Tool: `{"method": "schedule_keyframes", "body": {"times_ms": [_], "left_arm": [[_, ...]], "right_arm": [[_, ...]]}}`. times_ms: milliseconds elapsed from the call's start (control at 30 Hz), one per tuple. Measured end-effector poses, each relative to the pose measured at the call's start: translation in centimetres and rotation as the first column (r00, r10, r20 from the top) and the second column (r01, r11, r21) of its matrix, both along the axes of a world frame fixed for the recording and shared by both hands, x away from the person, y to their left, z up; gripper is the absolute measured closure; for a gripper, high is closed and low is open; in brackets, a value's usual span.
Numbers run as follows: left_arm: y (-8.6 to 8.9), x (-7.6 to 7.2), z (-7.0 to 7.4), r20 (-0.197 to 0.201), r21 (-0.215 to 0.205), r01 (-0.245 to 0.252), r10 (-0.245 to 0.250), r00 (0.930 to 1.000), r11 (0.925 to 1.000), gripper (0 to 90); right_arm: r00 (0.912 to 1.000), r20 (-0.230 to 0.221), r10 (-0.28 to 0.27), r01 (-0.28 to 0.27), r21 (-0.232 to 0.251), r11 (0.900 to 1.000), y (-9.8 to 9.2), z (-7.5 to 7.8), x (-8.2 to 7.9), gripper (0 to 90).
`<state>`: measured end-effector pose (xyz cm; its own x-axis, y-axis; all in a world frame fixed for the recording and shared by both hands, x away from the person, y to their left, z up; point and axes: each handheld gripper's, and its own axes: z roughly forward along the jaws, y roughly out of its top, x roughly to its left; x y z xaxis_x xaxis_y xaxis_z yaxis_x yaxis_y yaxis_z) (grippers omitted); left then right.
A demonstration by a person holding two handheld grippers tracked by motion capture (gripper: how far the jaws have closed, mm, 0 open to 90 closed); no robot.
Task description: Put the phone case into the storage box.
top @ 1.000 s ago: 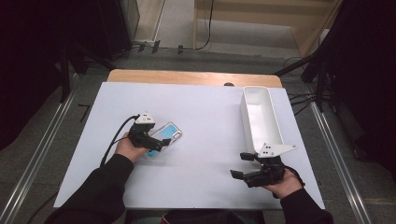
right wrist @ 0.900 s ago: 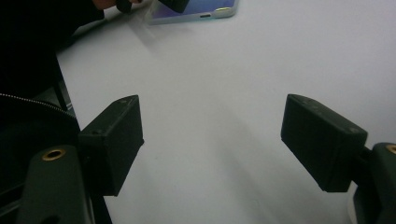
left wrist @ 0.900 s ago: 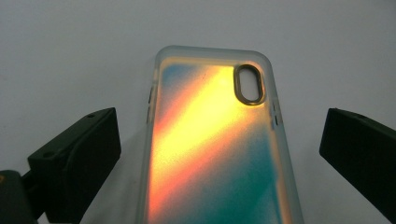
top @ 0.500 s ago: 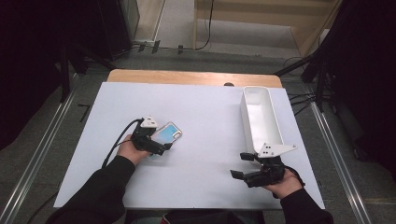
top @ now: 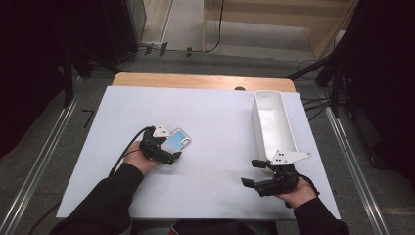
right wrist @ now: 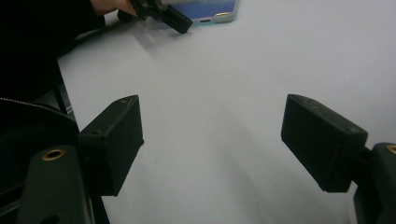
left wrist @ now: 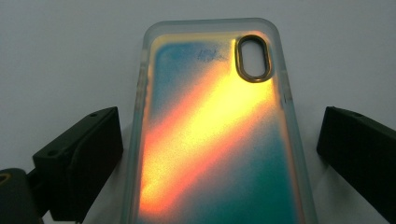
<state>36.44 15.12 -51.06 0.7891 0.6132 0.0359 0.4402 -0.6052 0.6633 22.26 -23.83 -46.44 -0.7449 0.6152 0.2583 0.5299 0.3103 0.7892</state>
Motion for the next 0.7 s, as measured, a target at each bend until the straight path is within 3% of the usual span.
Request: {"method": "schedule_keyframes", "body": {"times_ms": [233, 700], "left_arm": [[0.05, -0.48, 0.25, 0.009, -0.017, 0.027, -0.027, 0.9996, 0.9995, 16.0], [0.16, -0.37, 0.31, -0.004, -0.028, 0.021, -0.022, 0.9998, 0.9994, 16.6]], "right_arm": [[0.9994, -0.032, -0.013, 0.014, 0.020, 1.000, 0.04, 0.04, 0.02, 19.5], [0.9998, 0.010, -0.019, 0.019, 0.037, 0.999, 0.09, 0.11, -0.15, 19.5]]}}
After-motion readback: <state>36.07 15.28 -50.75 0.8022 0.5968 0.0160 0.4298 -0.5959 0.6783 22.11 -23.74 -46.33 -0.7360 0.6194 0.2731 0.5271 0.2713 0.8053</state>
